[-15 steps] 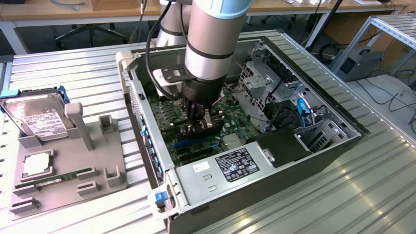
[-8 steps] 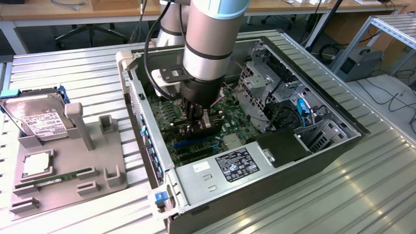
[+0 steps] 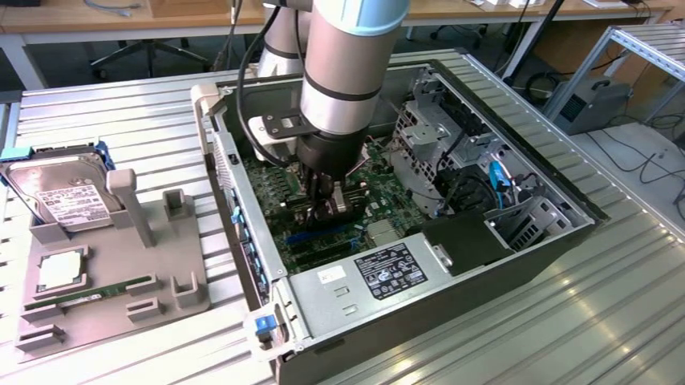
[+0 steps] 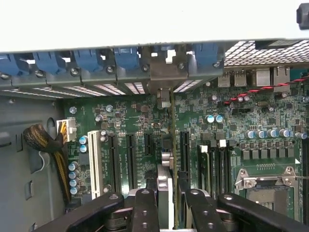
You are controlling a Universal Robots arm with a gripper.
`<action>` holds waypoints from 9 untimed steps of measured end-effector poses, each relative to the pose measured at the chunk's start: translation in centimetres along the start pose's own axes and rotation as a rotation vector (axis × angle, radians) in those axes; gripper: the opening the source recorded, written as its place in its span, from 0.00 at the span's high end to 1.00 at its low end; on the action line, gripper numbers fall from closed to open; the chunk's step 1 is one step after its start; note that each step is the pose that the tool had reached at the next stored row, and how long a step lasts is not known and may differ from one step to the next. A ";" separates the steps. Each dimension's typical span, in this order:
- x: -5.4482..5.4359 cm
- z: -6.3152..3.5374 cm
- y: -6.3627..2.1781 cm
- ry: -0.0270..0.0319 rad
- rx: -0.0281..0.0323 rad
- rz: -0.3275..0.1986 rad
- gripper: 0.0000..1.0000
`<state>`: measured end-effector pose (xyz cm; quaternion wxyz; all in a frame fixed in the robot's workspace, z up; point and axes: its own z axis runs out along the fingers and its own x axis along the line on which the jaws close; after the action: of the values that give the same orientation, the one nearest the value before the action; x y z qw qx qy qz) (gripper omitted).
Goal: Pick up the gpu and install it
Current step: 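Insert the gpu into the slot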
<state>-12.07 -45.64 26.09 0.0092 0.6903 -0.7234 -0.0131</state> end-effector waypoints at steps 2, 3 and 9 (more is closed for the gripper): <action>0.0 0.06 0.00 -0.0001 0.0000 0.000 0.73; 0.0 0.07 0.00 -0.0001 0.0000 0.000 0.73; 0.0 0.08 0.00 -0.0002 0.0001 0.000 0.73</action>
<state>-12.07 -45.64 26.01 0.0092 0.6903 -0.7234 -0.0132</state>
